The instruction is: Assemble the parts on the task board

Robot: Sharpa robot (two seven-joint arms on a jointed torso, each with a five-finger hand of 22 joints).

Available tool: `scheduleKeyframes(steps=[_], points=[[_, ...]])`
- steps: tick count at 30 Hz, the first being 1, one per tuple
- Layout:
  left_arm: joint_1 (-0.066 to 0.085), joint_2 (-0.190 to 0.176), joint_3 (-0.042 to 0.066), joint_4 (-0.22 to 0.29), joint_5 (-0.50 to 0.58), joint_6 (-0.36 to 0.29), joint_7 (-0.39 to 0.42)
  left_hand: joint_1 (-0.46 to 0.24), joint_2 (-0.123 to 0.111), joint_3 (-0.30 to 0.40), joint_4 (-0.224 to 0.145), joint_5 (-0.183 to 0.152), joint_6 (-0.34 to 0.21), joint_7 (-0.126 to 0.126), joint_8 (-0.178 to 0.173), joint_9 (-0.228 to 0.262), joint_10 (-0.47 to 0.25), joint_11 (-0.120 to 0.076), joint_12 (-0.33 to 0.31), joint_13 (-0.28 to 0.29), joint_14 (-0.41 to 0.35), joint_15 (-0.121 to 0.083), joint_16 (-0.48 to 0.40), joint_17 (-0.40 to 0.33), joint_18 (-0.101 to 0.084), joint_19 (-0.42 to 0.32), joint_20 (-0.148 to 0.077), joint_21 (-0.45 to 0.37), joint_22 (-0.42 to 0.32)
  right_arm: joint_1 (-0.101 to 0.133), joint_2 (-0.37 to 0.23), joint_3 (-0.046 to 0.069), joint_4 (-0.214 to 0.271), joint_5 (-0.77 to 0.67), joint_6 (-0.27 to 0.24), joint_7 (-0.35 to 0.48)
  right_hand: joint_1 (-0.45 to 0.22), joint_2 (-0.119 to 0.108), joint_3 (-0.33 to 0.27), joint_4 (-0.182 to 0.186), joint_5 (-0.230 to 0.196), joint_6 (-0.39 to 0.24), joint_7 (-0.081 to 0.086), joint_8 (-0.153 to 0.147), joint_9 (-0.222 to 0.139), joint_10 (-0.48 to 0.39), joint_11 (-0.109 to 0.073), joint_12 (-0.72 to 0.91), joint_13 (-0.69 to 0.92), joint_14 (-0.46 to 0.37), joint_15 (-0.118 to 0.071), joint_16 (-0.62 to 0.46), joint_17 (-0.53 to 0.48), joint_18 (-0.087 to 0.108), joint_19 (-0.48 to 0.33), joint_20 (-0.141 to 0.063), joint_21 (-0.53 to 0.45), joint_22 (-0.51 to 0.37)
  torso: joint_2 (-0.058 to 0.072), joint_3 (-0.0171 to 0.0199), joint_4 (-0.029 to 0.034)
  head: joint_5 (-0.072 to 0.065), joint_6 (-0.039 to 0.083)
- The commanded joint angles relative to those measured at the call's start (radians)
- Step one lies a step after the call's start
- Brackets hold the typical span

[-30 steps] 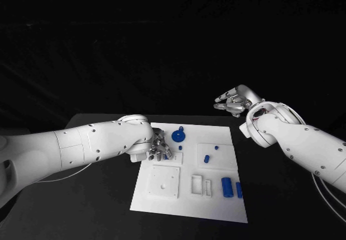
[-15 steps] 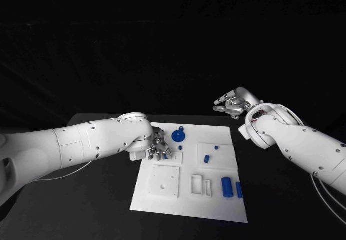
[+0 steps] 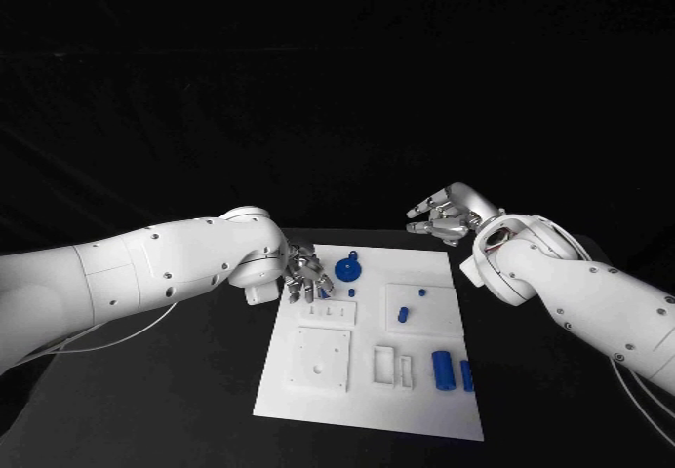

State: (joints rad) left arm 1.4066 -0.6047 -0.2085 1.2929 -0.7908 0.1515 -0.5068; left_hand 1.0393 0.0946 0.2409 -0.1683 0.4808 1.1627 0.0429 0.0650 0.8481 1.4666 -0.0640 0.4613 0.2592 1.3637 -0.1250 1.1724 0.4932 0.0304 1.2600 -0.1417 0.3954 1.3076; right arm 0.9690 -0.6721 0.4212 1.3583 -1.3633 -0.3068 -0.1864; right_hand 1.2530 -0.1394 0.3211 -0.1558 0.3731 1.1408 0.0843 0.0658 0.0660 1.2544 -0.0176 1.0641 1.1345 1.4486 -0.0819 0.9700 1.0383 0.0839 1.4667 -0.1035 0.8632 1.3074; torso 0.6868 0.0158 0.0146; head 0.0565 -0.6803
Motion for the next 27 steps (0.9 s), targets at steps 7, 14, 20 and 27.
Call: scheduleKeyframes(steps=[7,14,20,27], points=[[0.003,-0.069,0.007,0.027,0.303,0.029,0.355,0.114,0.048,-0.016,0.068,-0.031,0.022,-0.037,0.003,0.008,0.029,0.006,-0.034,0.000,-0.025,0.005,0.003,-0.008,-0.022,-0.005,0.004,-0.034,0.011,-0.034,-0.030,-0.034,0.125,-0.069,0.073,0.148,0.005,0.025,-0.050,-0.042,-0.022,-0.018,0.006,-0.003,-0.001,-0.008,0.006,0.001,0.001,-0.007,0.004,-0.003,-0.001,0.002,0.024,0.007,-0.006,0.103,-0.001,-0.0012,0.0020,-0.006,0.017],[0.003,-0.097,0.007,0.044,0.359,0.035,0.442,0.134,0.051,-0.022,0.085,-0.074,0.017,-0.036,0.003,0.013,0.023,0.008,-0.037,0.005,-0.035,0.008,0.009,-0.010,-0.022,-0.009,0.006,-0.043,0.014,-0.041,-0.029,-0.078,0.172,-0.095,0.092,0.166,0.012,0.034,-0.096,-0.064,-0.034,-0.041,0.012,-0.004,-0.002,-0.019,0.011,-0.007,-0.007,-0.016,0.008,-0.013,-0.010,0.006,0.016,0.011,-0.034,0.097,-0.001,-0.0018,0.0022,-0.007,0.030],[0.003,-0.102,0.007,0.047,0.370,0.038,0.470,0.144,0.050,-0.025,0.092,-0.075,0.017,-0.036,0.003,0.013,0.022,0.008,-0.037,0.009,-0.037,0.007,0.014,-0.013,-0.023,-0.007,0.006,-0.046,0.016,-0.043,-0.026,-0.103,0.197,-0.112,0.104,0.169,0.020,0.040,-0.124,-0.078,-0.030,-0.055,0.016,-0.004,-0.002,-0.029,0.014,-0.012,-0.015,-0.023,0.011,-0.019,-0.018,0.009,0.013,0.014,-0.048,0.095,0.000,-0.0015,0.0004,-0.009,0.035],[0.003,-0.100,0.007,0.050,0.370,0.053,0.475,0.147,0.050,-0.025,0.093,-0.080,0.017,-0.035,0.003,0.013,0.023,0.008,-0.037,0.010,-0.037,0.008,0.015,-0.014,-0.023,-0.007,0.006,-0.047,0.016,-0.044,-0.020,-0.112,0.211,-0.118,0.059,0.174,0.023,0.043,-0.123,-0.083,-0.031,-0.058,0.017,-0.004,-0.002,-0.027,0.014,-0.008,-0.014,-0.021,0.011,-0.015,-0.016,0.009,0.016,0.014,-0.045,0.096,0.000,0.0010,0.0012,-0.009,0.036]])
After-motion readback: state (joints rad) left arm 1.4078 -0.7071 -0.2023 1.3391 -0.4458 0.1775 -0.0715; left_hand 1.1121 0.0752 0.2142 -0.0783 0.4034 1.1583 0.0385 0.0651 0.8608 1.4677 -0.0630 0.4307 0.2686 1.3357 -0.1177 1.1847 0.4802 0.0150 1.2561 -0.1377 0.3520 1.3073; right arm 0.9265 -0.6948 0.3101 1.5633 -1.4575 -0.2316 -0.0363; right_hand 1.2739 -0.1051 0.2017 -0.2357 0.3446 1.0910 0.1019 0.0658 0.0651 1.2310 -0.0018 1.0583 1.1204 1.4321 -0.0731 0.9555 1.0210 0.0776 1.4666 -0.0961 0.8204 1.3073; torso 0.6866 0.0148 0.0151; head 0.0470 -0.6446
